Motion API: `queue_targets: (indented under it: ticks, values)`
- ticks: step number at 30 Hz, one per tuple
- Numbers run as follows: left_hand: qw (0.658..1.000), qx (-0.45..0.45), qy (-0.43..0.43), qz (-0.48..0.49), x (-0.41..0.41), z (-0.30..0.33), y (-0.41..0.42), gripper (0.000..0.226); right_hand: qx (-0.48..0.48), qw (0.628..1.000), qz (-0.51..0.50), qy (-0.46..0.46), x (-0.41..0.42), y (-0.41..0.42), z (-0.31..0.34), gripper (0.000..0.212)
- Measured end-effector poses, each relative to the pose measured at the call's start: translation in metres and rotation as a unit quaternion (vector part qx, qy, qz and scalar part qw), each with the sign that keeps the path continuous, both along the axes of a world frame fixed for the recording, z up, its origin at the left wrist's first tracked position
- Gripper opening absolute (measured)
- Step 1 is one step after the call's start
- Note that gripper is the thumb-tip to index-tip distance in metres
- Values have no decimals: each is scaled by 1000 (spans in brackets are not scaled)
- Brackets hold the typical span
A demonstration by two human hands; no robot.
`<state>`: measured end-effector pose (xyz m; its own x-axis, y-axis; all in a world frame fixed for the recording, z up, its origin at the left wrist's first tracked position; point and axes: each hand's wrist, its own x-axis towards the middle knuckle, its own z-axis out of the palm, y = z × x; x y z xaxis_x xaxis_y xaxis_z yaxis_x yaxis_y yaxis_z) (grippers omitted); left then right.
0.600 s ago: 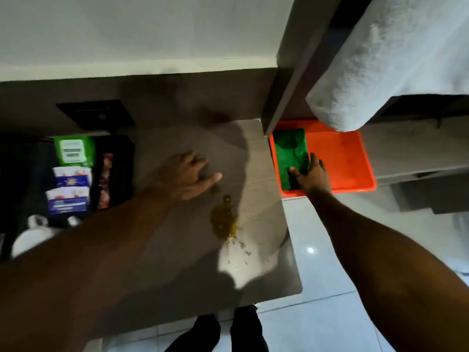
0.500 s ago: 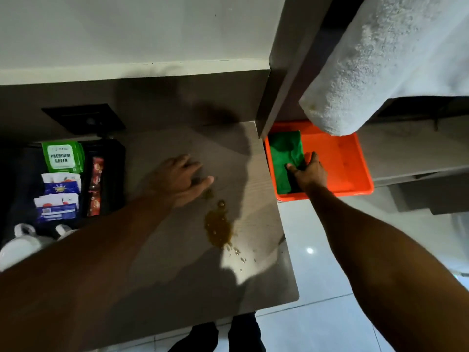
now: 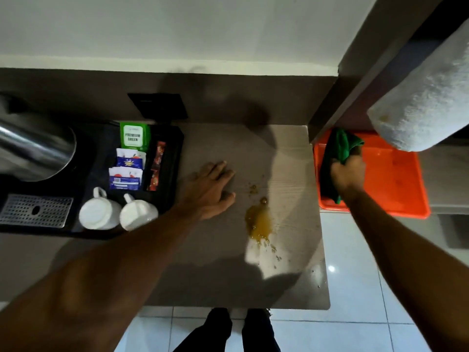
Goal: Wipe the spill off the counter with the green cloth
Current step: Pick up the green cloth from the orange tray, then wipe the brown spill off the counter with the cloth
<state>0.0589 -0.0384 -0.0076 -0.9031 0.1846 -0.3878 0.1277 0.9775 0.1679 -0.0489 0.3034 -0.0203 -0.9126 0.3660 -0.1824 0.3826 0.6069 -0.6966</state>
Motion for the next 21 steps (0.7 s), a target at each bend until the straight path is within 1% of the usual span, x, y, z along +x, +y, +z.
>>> queue_targets:
  ticks: [2,4,6,8,10,12,15,17,19,21]
  values:
    - [998,15,27,47,36,-8,-14,80,39,997,62,17,28,-31,8,59]
    - [996,18,31,79,63,-18,-20,88,77,983,166,-12,47,-65,10,58]
    - [995,24,41,88,81,-30,-19,94,146,948,274,-65,60,-92,5,60]
    - [994,34,51,93,96,-39,-16,96,223,914,330,-76,69,-103,-3,63]
    - [992,46,64,98,107,-45,-14,94,269,893,350,-86,75,-98,-7,69]
    - [990,63,73,104,112,-49,-16,92,266,895,348,-92,75,-91,-7,75]
    - [987,81,84,112,112,-53,-15,93,223,920,302,-109,66,-91,-5,71]
    - [985,86,91,116,112,-55,-15,94,242,911,303,-140,67,-103,-11,67]
    - [984,90,99,117,113,-56,-14,96,278,900,302,-149,71,-112,-19,65]
    - [983,92,105,120,113,-56,-12,95,283,900,292,-155,61,-120,-24,64]
